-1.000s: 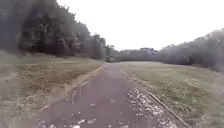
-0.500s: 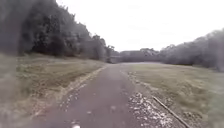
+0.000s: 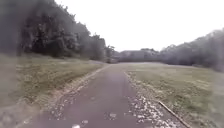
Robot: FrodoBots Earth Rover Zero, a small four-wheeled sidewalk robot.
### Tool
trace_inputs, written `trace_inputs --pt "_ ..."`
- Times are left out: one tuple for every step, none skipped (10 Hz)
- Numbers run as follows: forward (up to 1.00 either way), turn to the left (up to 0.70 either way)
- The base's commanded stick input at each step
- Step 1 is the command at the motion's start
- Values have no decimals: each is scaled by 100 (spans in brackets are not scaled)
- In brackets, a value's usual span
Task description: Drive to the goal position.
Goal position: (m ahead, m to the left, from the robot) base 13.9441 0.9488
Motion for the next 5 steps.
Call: trace_inputs --pt "45 0" --pt "45 0" --pt "45 0" --pt "45 0" --pt "45 0"
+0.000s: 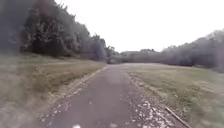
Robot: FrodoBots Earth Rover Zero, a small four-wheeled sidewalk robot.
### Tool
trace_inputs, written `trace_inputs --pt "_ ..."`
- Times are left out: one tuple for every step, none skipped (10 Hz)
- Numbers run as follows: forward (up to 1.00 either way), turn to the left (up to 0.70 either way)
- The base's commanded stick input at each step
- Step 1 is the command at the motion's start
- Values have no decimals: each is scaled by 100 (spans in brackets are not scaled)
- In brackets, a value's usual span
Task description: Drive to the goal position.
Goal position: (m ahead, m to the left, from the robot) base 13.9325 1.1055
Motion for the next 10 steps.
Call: trace_inputs --pt "45 0" --pt "45 0" --pt "45 0" --pt "45 0" --pt "45 0" --pt "45 0" --pt "45 0" --pt "45 0" --pt "45 0" --pt "45 0"
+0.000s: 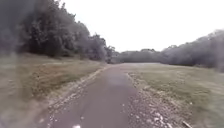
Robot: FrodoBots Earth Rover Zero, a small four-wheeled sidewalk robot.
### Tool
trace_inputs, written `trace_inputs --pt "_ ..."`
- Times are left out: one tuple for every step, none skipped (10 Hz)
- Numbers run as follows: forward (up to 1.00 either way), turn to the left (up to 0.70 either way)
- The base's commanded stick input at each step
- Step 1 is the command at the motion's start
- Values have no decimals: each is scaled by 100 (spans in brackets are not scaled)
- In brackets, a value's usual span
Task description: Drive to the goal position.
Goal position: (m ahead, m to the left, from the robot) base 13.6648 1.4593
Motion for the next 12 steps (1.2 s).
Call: trace_inputs --pt "45 0" --pt "45 0" --pt "45 0" --pt "45 0" --pt "45 0" --pt "45 0" --pt "45 0" --pt "45 0" --pt "45 0" --pt "45 0" --pt "45 0" --pt "45 0"
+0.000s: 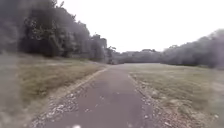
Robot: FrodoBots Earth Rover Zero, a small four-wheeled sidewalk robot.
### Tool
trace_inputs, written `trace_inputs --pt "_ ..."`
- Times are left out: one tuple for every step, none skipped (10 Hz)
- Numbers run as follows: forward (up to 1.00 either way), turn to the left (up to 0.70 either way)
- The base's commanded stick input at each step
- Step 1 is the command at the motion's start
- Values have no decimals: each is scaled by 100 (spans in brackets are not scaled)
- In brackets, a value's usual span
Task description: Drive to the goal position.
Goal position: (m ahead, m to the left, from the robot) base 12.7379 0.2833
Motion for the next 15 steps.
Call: trace_inputs --pt "45 0" --pt "45 0" --pt "45 0" --pt "45 0" --pt "45 0" --pt "45 0" --pt "45 0" --pt "45 0" --pt "45 0" --pt "45 0" --pt "45 0" --pt "45 0" --pt "45 0" --pt "45 0" --pt "45 0"
